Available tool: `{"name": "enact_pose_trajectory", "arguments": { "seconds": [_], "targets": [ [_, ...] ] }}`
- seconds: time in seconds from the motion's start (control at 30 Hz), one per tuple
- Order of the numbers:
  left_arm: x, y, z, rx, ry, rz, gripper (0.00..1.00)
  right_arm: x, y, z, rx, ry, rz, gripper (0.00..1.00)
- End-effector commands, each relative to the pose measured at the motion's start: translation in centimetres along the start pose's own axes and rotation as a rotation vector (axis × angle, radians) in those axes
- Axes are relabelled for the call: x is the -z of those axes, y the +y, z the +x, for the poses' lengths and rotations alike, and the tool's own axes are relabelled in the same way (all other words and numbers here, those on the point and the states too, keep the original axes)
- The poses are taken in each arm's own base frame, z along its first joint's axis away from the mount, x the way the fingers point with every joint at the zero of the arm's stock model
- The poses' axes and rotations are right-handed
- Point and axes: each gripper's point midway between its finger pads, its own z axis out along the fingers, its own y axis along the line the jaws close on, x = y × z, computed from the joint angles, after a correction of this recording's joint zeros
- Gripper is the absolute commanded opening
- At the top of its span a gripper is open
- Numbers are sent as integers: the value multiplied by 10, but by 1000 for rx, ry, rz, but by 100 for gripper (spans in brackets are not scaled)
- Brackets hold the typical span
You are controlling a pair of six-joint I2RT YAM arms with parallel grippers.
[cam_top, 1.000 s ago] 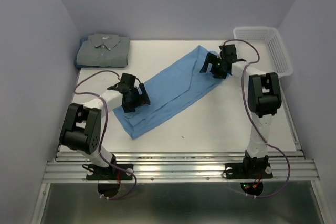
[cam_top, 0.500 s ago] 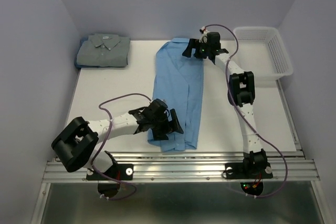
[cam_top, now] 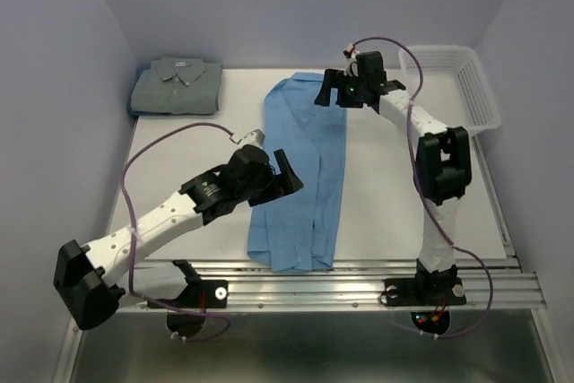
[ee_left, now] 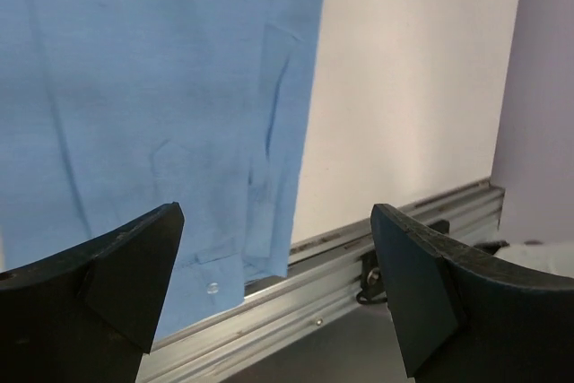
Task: Fold and stack the long sleeve shirts
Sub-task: Fold the shirt
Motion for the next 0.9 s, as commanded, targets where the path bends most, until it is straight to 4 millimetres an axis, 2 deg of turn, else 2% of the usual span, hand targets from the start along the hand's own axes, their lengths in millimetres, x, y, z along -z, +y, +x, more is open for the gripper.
{"name": "enact_pose_trajectory", "arguments": {
  "seconds": [0.0, 0.03, 0.07, 0.17, 0.2, 0.23, 0.27, 0.3, 0.33, 0.4, 0.43, 0.5, 0.53, 0.57, 0.6, 0.63, 0.67, 0.73, 0.77, 0.8, 0.87],
  "targets": [
    [31, 76, 1, -16, -60, -255, 99, 60, 38, 24, 50, -42, 101, 100],
    [41, 79, 0, 6, -82, -235, 99, 87, 44, 18, 51, -108, 149, 100],
    [40, 97, 13, 21, -58, -263, 99, 84, 44, 63, 57, -38, 163, 100],
    [50, 108, 21, 77, -72, -226, 99, 95, 73, 77, 124, -72, 94, 100],
    [52, 115, 27, 93, -71, -217, 99, 95, 90, 80, 170, -76, 73, 100],
    [52, 117, 29, 101, -72, -209, 99, 92, 97, 80, 216, -77, 71, 100],
    [51, 123, 36, 107, -57, -210, 99, 81, 97, 83, 297, -64, 92, 100],
    [51, 125, 39, 113, -53, -204, 99, 77, 105, 70, 349, -100, 130, 100],
    [52, 125, 41, 118, -54, -189, 99, 69, 106, 67, 392, -100, 143, 100],
    [46, 135, 53, 136, -26, -193, 99, 53, 102, 57, 441, -98, 197, 100],
    [45, 133, 56, 149, -19, -175, 99, 35, 97, 50, 448, -90, 237, 100],
    [38, 133, 63, 170, 1, -146, 99, 17, 90, 41, 440, -99, 289, 100],
    [35, 134, 66, 187, 8, -150, 99, -5, 76, 48, 446, -77, 336, 100],
    [30, 135, 69, 198, 19, -145, 99, -10, 82, 28, 452, -127, 344, 100],
    [26, 139, 73, 203, 31, -163, 99, -33, 69, 38, 462, -103, 374, 100],
    [24, 142, 76, 211, 41, -173, 99, -41, 70, 34, 473, -111, 378, 100],
    [19, 147, 81, 216, 52, -178, 99, -45, 82, 11, 469, -166, 366, 100],
    [12, 156, 91, 244, 78, -202, 98, -60, 83, 2, 499, -184, 366, 100],
    [9, 157, 95, 253, 93, -199, 96, -78, 76, 10, 505, -167, 370, 100],
    [5, 161, 98, 254, 97, -200, 92, -78, 88, -11, 498, -224, 358, 100],
    [2, 167, 100, 275, 100, -221, 85, -89, 92, -16, 492, -246, 342, 100]
  ]
}}
